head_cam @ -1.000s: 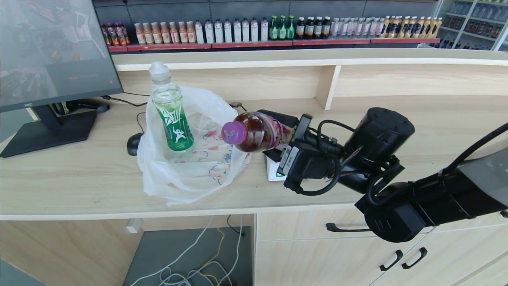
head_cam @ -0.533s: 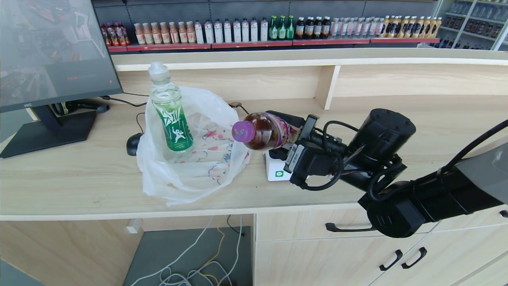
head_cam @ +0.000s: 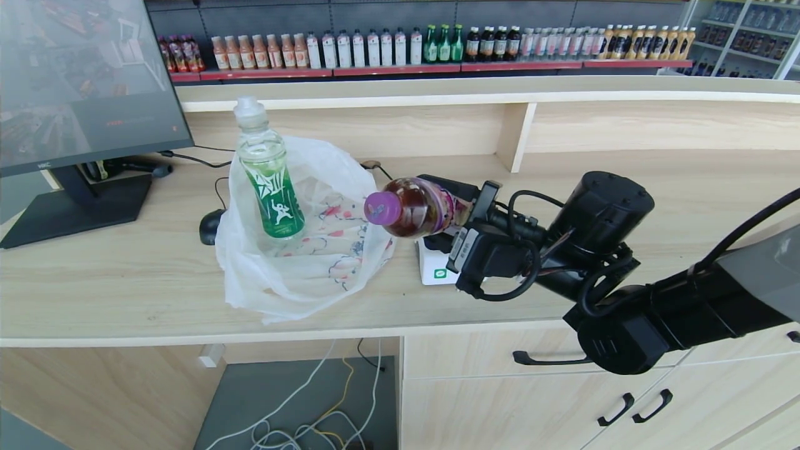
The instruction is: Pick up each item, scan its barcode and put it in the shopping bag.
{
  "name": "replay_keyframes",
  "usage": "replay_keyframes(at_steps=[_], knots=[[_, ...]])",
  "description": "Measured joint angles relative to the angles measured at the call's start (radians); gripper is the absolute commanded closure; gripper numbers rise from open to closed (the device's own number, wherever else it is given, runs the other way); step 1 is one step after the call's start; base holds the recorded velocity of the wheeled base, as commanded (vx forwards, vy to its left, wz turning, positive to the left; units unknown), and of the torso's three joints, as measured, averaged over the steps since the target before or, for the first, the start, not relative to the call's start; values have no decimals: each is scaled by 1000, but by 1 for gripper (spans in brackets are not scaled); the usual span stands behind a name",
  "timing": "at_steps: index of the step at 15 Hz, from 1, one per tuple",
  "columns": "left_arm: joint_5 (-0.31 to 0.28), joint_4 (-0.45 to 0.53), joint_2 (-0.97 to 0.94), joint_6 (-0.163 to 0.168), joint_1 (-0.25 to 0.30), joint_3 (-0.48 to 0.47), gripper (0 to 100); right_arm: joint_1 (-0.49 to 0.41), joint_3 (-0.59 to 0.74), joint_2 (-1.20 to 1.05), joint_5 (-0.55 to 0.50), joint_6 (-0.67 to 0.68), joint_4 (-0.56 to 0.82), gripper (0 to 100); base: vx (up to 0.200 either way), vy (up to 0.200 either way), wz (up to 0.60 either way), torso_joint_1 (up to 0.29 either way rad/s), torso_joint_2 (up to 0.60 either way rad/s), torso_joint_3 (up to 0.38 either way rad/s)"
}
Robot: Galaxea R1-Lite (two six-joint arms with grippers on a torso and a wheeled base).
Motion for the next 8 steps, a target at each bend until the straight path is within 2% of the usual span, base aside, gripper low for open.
replay_keyframes(at_steps=[8], knots=[[0, 0, 0, 0, 0, 0, 0, 0, -10, -3, -7, 26, -4, 100, 0, 0, 0, 0, 0, 0]])
